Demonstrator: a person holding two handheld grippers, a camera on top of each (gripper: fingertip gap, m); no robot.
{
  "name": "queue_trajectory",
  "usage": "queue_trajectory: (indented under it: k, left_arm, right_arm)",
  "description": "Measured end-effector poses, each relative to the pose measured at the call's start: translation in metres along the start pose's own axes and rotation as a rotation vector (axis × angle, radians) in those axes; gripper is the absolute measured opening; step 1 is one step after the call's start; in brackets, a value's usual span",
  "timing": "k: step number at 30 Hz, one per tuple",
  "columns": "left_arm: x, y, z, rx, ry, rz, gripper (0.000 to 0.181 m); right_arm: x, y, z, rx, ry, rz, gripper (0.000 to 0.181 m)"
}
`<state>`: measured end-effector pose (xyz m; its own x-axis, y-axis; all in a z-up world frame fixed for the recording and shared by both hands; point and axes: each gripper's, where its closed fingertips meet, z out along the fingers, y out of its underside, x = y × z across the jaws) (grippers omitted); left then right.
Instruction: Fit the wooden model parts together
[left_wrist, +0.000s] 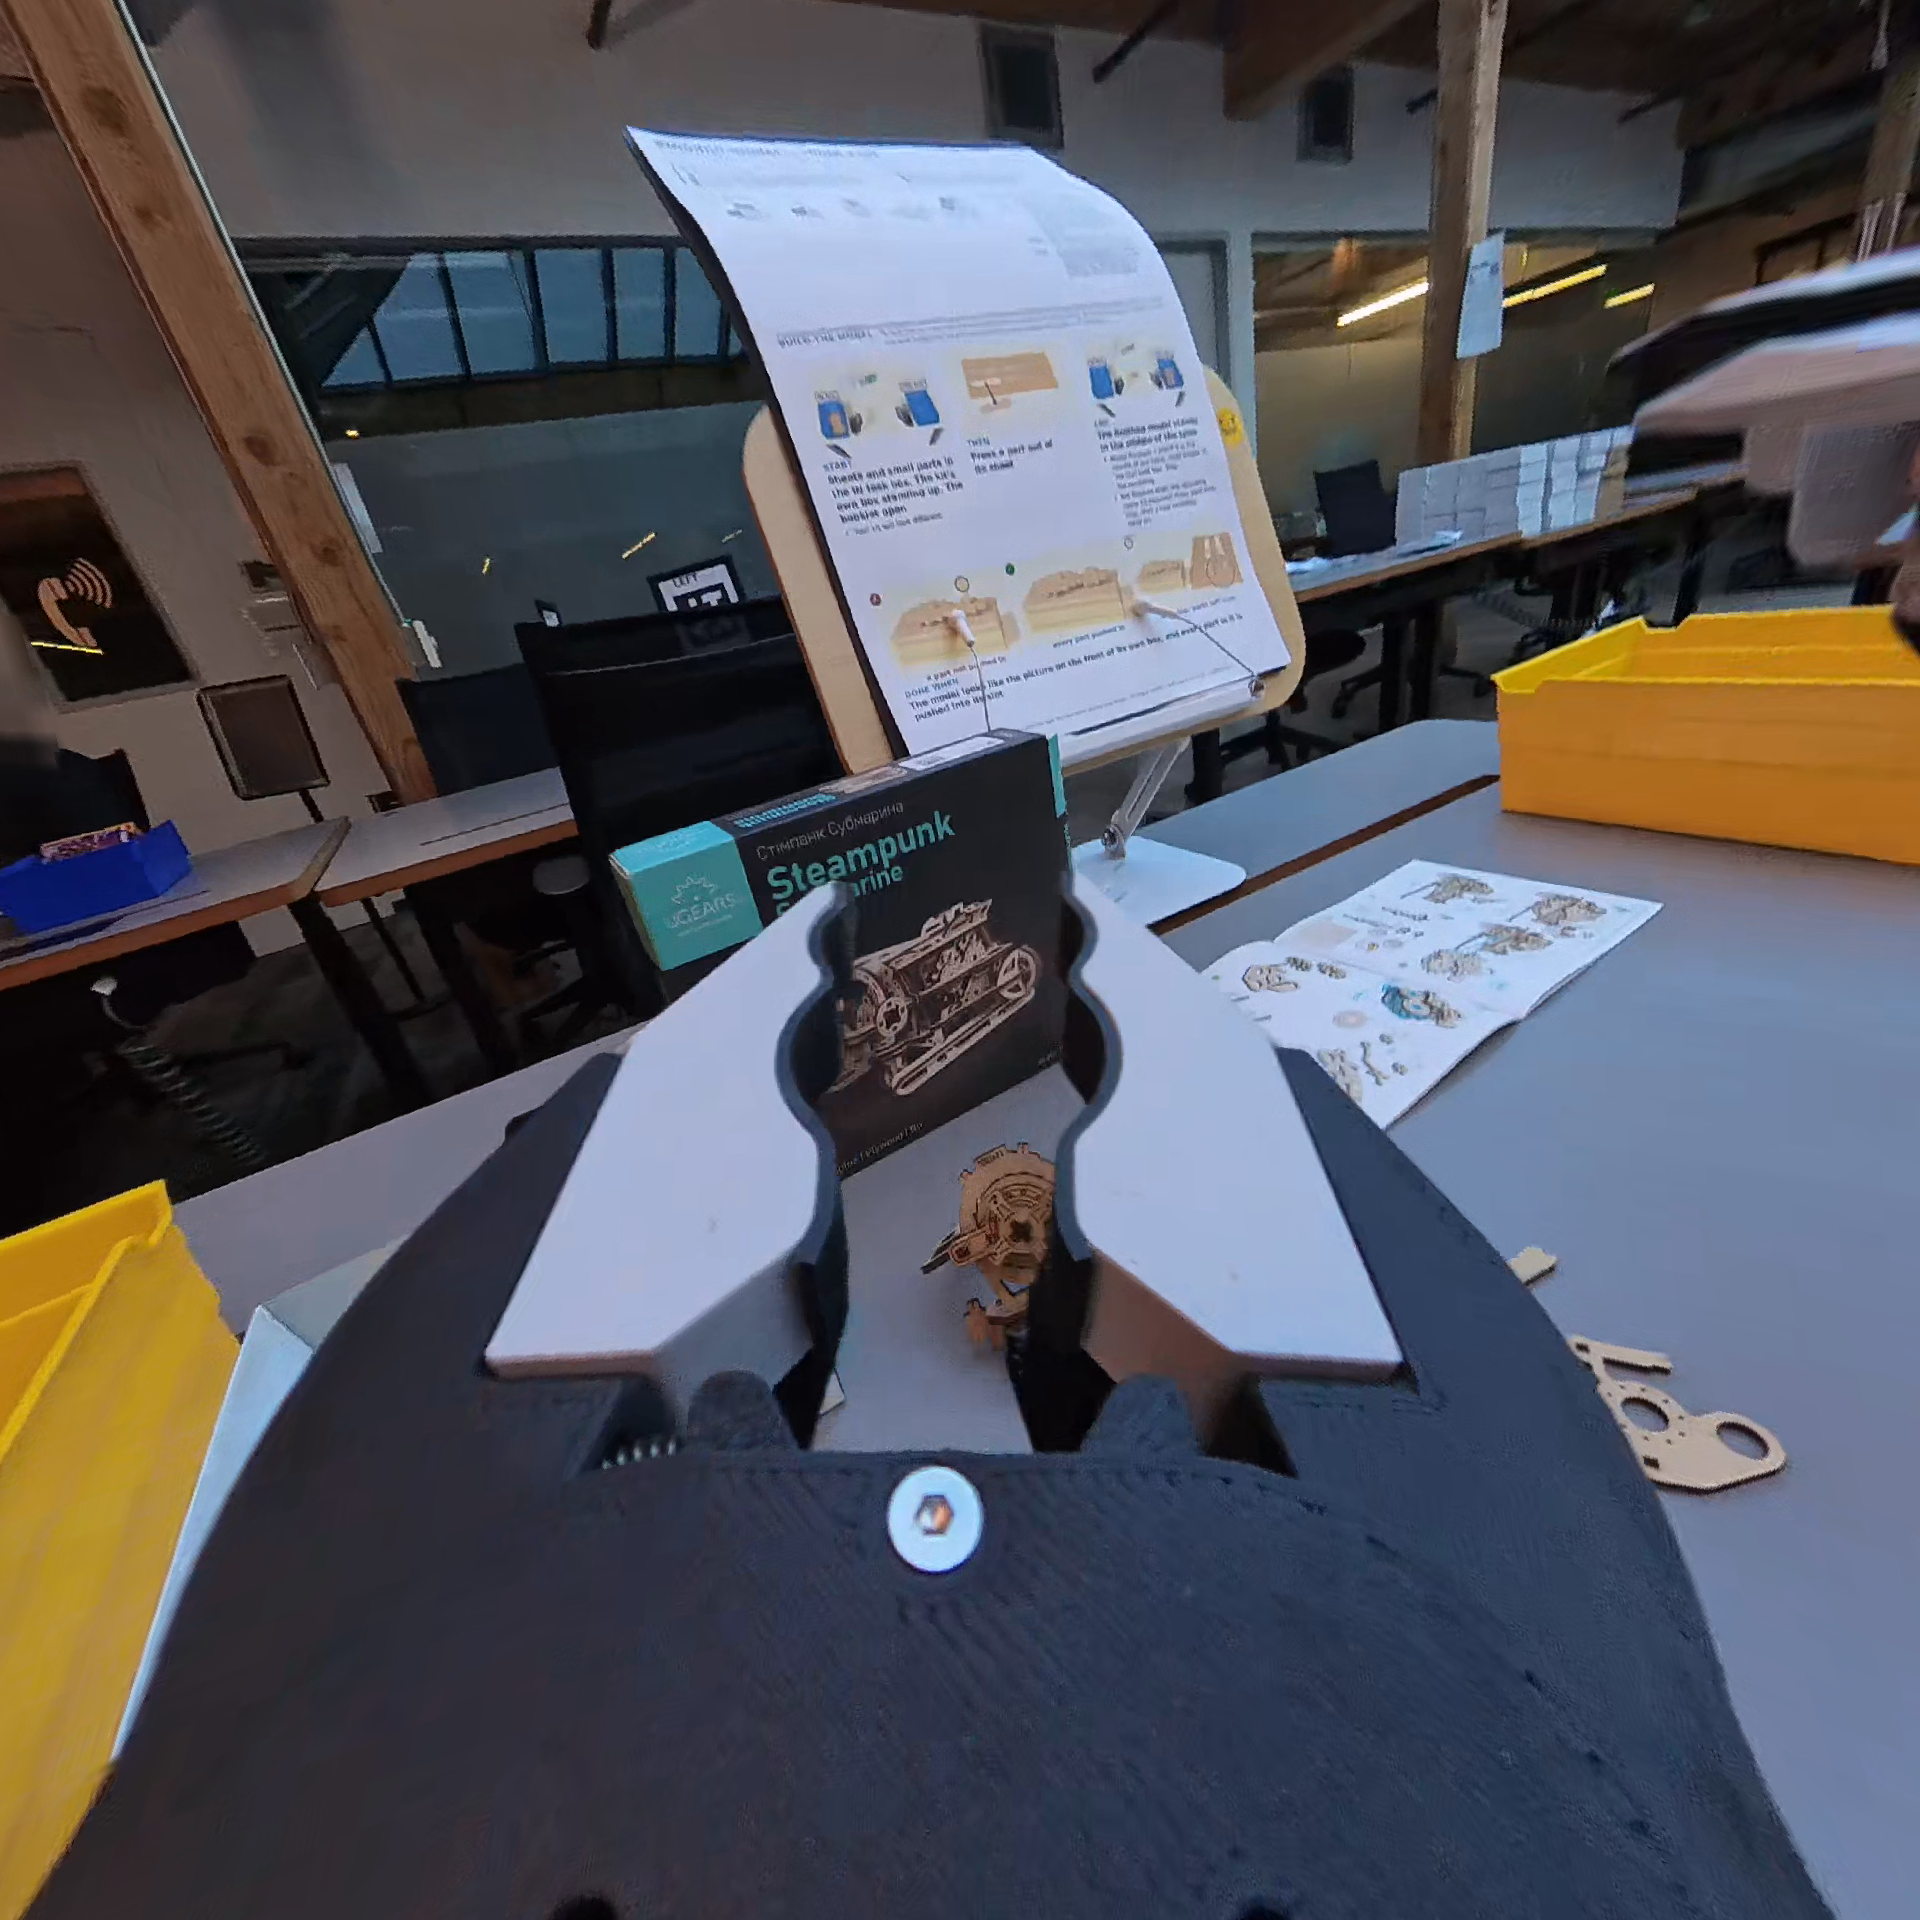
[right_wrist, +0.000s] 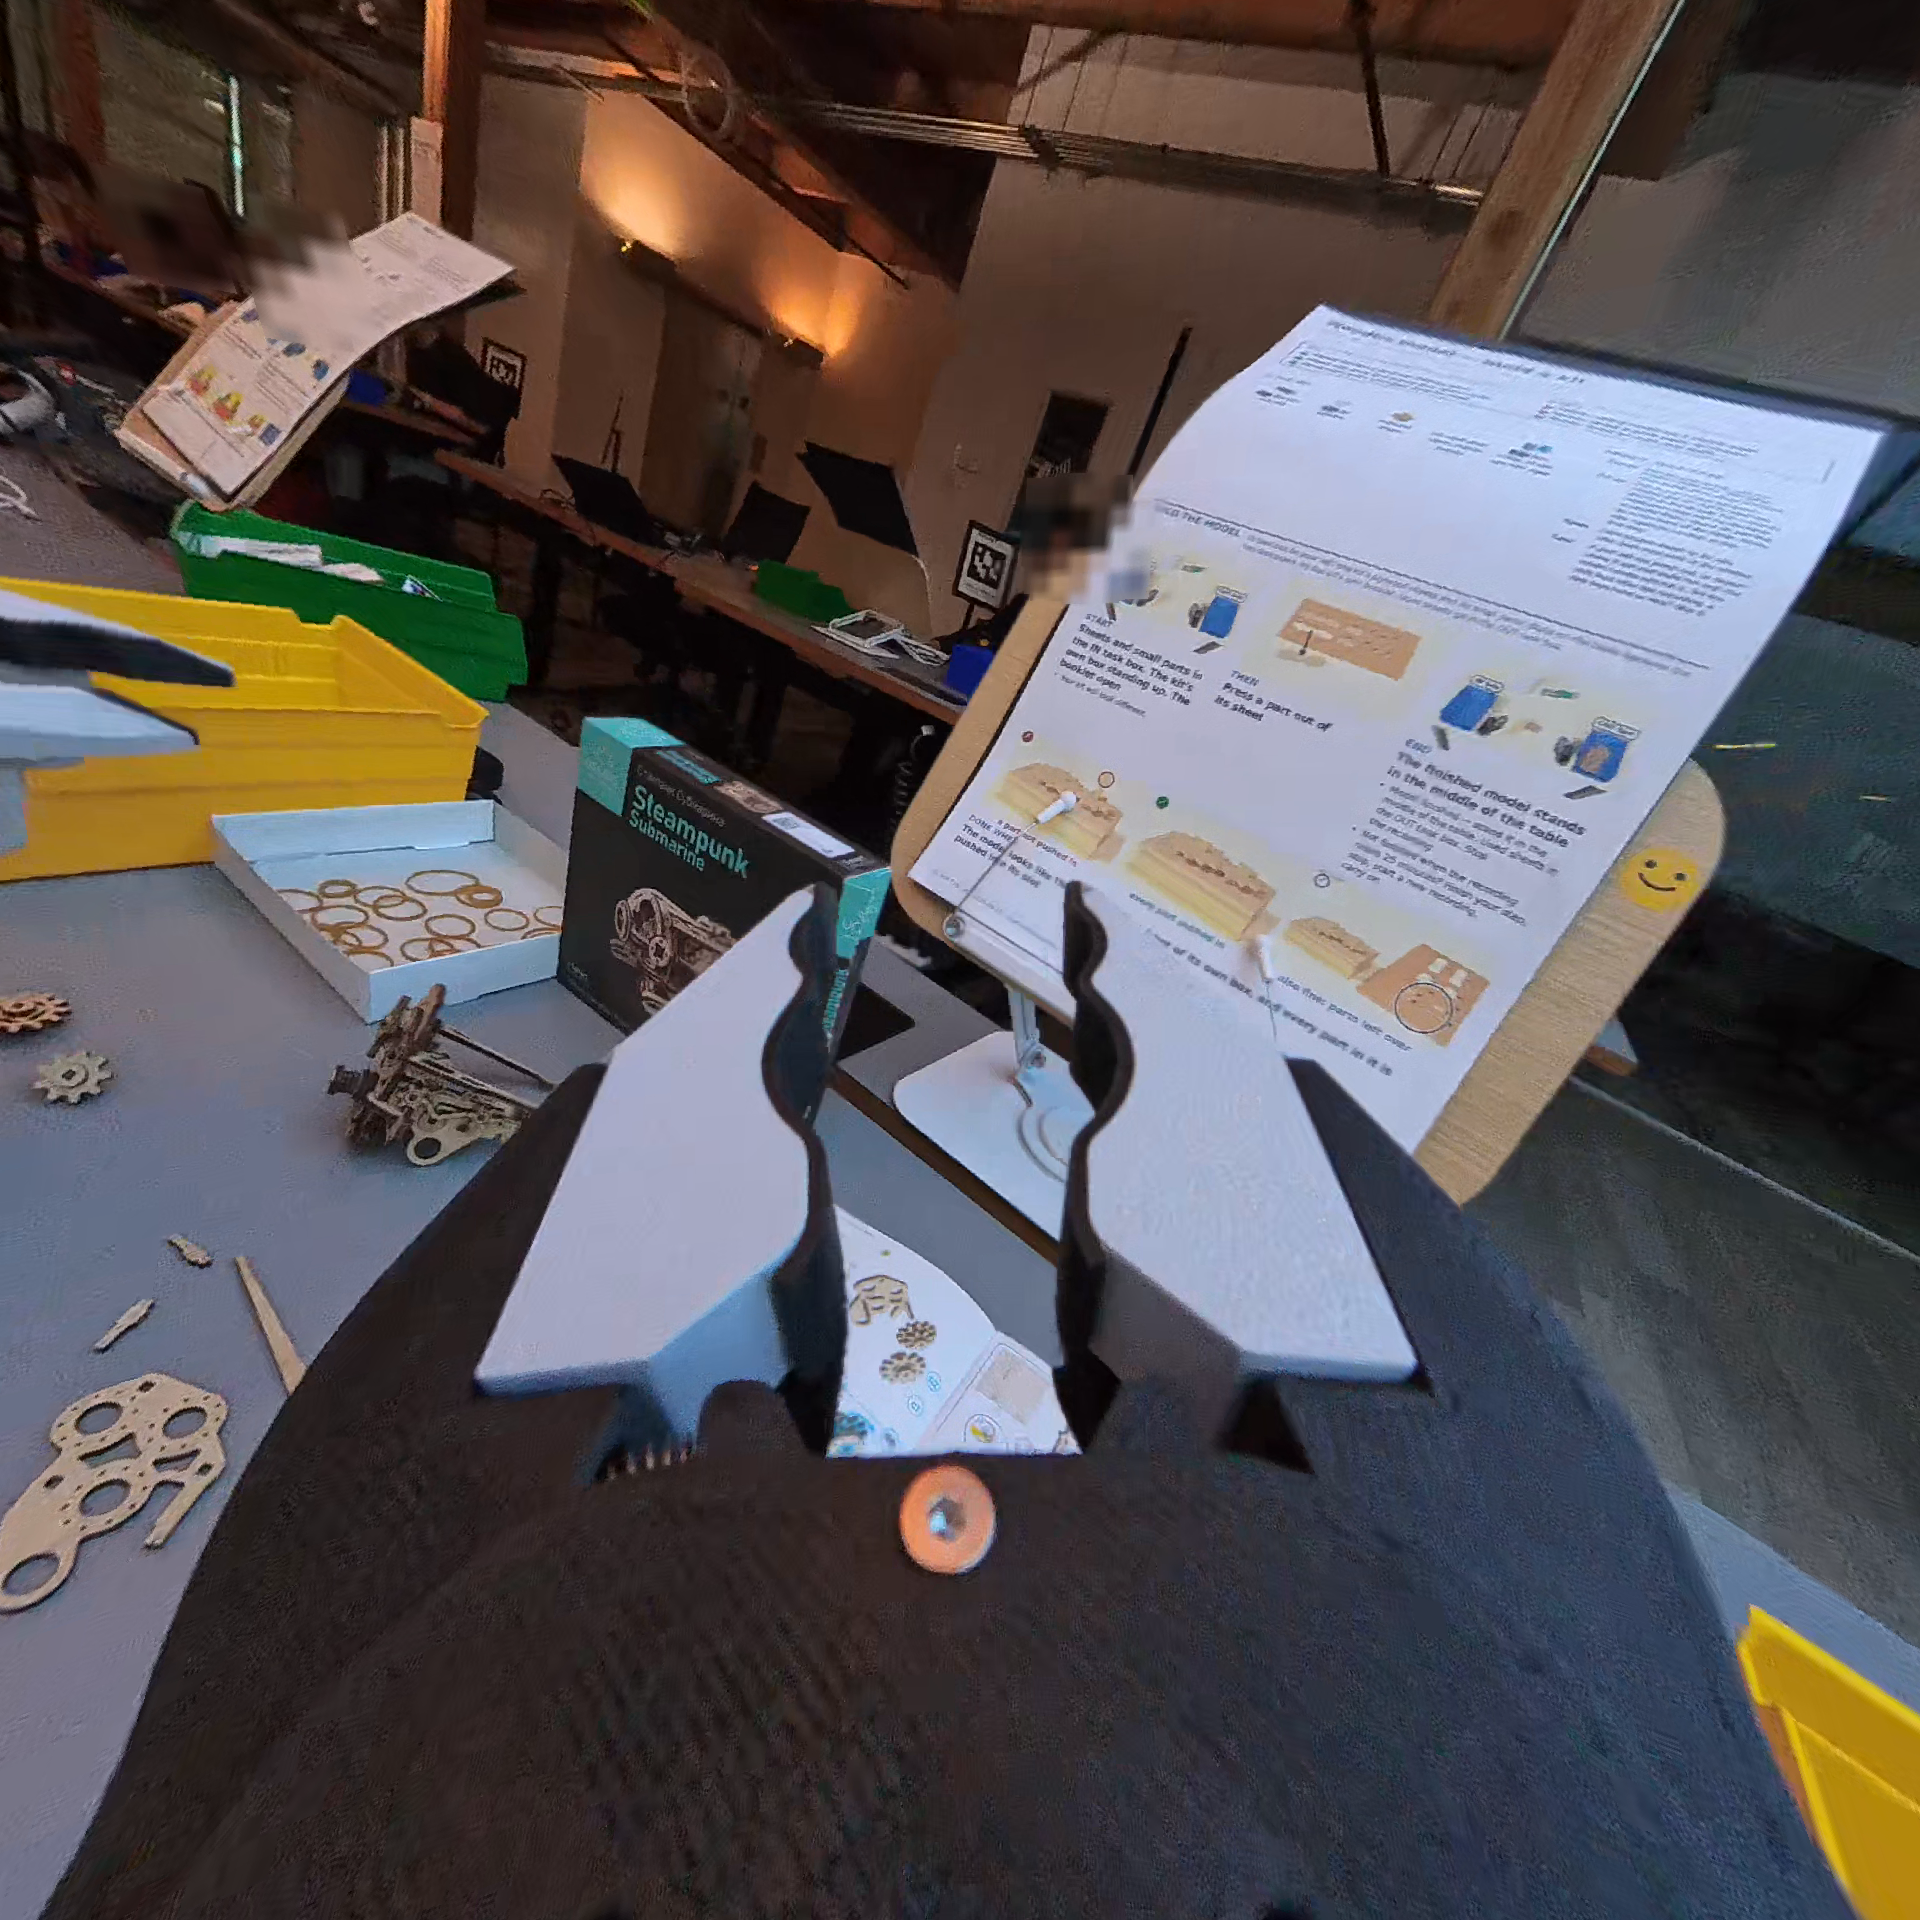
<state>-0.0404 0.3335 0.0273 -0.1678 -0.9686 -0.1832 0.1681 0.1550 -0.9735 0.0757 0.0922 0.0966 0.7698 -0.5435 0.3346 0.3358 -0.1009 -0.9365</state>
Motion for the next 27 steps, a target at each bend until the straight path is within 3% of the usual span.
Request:
queue_trajectory:
  k: [6,10,13,17,20,23,27]
  left_arm:
    - [0.029,0.027,0.016,-0.095,0.066,0.062,0.047]
    - [0.03,0.04,0.02,-0.148,0.027,0.141,0.054]
    - [0.029,0.039,0.02,-0.145,0.024,0.142,0.054]
    - [0.027,0.034,0.018,-0.117,0.032,0.088,0.054]
    - [0.029,0.035,0.018,-0.114,0.044,0.062,0.052]
    - [0.036,0.034,0.019,-0.119,0.06,0.078,0.052]
    - [0.04,0.026,0.017,-0.072,0.065,0.037,0.05]
  right_arm:
    - [0.042,-0.018,-0.029,0.073,0.103,0.009,0.029]
    - [0.043,0.005,-0.024,0.013,0.118,-0.075,0.018]
    - [0.046,0.035,-0.013,-0.096,0.133,-0.08,0.03]
    - [0.051,0.03,-0.013,-0.056,0.152,-0.012,0.05]
    - [0.051,0.025,-0.017,-0.054,0.114,0.037,0.04]
    - [0.051,0.033,-0.015,-0.117,0.082,0.099,0.034]
    - [0.058,0.057,-0.011,-0.345,0.095,0.088,0.03]
